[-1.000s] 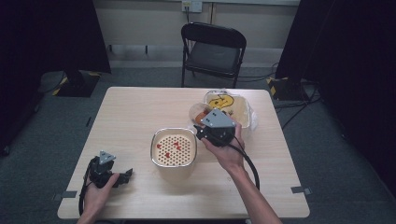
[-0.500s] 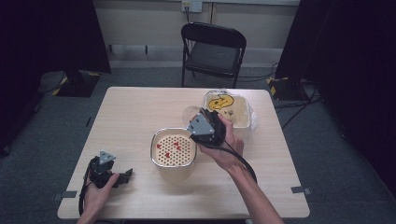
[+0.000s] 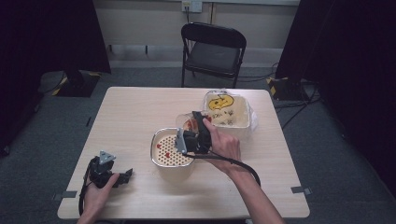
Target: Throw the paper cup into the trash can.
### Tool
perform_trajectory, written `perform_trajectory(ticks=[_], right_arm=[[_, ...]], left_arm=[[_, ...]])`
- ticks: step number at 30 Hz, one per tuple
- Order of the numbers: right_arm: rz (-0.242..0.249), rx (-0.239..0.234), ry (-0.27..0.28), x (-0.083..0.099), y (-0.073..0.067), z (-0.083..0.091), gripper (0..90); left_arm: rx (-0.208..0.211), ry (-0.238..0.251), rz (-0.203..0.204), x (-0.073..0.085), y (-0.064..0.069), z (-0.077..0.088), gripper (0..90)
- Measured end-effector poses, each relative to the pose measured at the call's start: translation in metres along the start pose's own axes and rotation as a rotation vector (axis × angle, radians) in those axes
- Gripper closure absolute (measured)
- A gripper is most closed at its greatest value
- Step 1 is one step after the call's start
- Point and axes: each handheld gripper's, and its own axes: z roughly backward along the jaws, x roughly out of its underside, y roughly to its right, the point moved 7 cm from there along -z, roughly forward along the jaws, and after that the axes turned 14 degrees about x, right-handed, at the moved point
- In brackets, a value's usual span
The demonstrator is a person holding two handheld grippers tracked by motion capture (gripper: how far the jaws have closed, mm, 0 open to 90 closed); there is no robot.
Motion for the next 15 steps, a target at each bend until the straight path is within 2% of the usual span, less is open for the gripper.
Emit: perform_trajectory(ticks=[2, 3, 9, 15], right_arm=[[0.06, 0.017, 0.011, -0.0018, -0.0005, -0.0004, 46.4], [0.07, 0.015, 0.007, -0.002, -0.002, -0.0001, 46.5], [0.21, 0.051, 0.008, -0.0028, -0.0035, -0.001, 46.6], [0.299, 0.096, 0.0, -0.0036, 0.0004, -0.0003, 46.6]], left_arm=[[0.0, 0.0, 0.0, 0.0, 0.0, 0.0, 0.0], [0.0, 0.0, 0.0, 0.0, 0.0, 0.0, 0.0], [0.0, 0.0, 0.0, 0.0, 0.0, 0.0, 0.0], [0.0, 0.0, 0.0, 0.0, 0.0, 0.0, 0.0]])
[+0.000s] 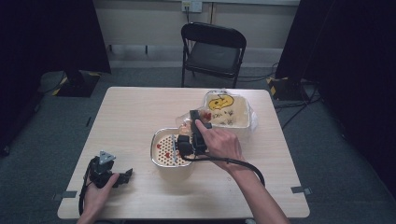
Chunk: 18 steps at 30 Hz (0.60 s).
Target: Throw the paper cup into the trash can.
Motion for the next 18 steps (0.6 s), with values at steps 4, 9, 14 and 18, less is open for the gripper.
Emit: perform_trajectory(ticks=[4, 9, 14, 18], right_arm=[[0.104, 0.05, 0.006, -0.0005, 0.0016, 0.0005, 46.6], [0.239, 0.118, 0.022, -0.0018, 0.0001, 0.0021, 46.9], [0.348, 0.178, 0.034, -0.0024, 0.0004, 0.0042, 47.0], [0.413, 0.202, 0.045, -0.0033, -0.0003, 0.0046, 47.1]], left_arm=[[0.0, 0.0, 0.0, 0.0, 0.0, 0.0, 0.0], [0.0, 0.0, 0.0, 0.0, 0.0, 0.0, 0.0], [0.0, 0.0, 0.0, 0.0, 0.0, 0.0, 0.0], [0.0, 0.0, -0.001, 0.0, 0.0, 0.0, 0.0]])
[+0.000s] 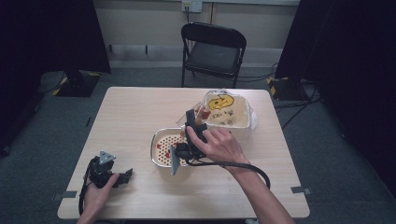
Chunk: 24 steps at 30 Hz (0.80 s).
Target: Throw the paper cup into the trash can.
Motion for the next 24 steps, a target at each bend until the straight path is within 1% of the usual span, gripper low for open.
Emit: perform_trajectory(ticks=[5, 7, 9, 10, 12, 14, 15, 16, 17, 19, 20, 21, 24], right_arm=[[0.098, 0.043, 0.035, -0.003, 0.003, 0.0, 47.3], [0.125, 0.057, 0.042, -0.004, 0.004, 0.002, 47.4], [0.158, 0.069, 0.06, -0.006, 0.005, 0.004, 47.5], [0.186, 0.086, 0.084, -0.007, 0.006, 0.004, 47.6], [0.215, 0.096, 0.091, -0.008, 0.008, 0.006, 47.7], [0.256, 0.125, 0.114, -0.009, 0.011, 0.007, 47.9], [0.267, 0.124, 0.129, -0.01, 0.01, 0.008, 48.0], [0.276, 0.117, 0.129, -0.009, 0.012, 0.008, 48.0], [0.267, 0.124, 0.125, -0.008, 0.014, 0.008, 48.1], [0.267, 0.129, 0.12, -0.007, 0.015, 0.007, 48.2], [0.285, 0.124, 0.121, -0.006, 0.015, 0.008, 48.3], [0.287, 0.12, 0.123, -0.006, 0.014, 0.008, 48.3], [0.252, 0.118, 0.114, -0.006, 0.015, 0.006, 48.3]], left_arm=[[0.0, 0.0, 0.0, 0.0, 0.0, 0.0, 0.0], [0.001, 0.0, 0.001, 0.0, 0.0, 0.0, 0.0], [0.001, -0.003, 0.0, 0.0, 0.0, 0.0, 0.0], [0.002, 0.001, 0.003, 0.0, 0.0, 0.0, 0.0], [0.002, 0.001, 0.003, 0.0, 0.0, 0.0, 0.0], [0.001, 0.0, 0.001, 0.0, 0.0, 0.0, 0.0], [0.001, 0.001, 0.003, 0.0, 0.0, 0.0, 0.0], [0.002, 0.001, 0.003, 0.0, 0.0, 0.0, 0.0], [0.001, 0.001, 0.003, 0.0, 0.0, 0.0, 0.0], [0.001, 0.001, 0.002, 0.0, 0.0, 0.0, 0.0], [0.001, 0.001, 0.003, 0.0, 0.0, 0.0, 0.0], [0.001, 0.001, 0.003, 0.0, 0.0, 0.0, 0.0], [0.001, -0.003, 0.0, 0.0, 0.0, 0.0, 0.0]])
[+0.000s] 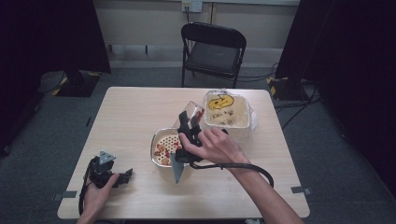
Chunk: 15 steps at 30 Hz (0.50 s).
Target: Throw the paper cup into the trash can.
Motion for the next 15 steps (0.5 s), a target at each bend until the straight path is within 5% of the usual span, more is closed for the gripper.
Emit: perform_trajectory(ticks=[3, 6, 15], right_arm=[[-0.088, -0.054, -0.033, 0.003, -0.002, -0.001, 48.3], [-0.265, -0.117, -0.059, 0.006, -0.002, -0.003, 49.0], [-0.999, -0.319, -0.139, 0.025, 0.006, -0.008, 49.7]], left_arm=[[0.0, 0.003, 0.0, 0.0, 0.0, 0.0, 0.0], [0.0, 0.003, 0.001, 0.0, 0.0, 0.0, 0.0], [0.0, 0.003, 0.001, 0.0, 0.0, 0.0, 0.0]])
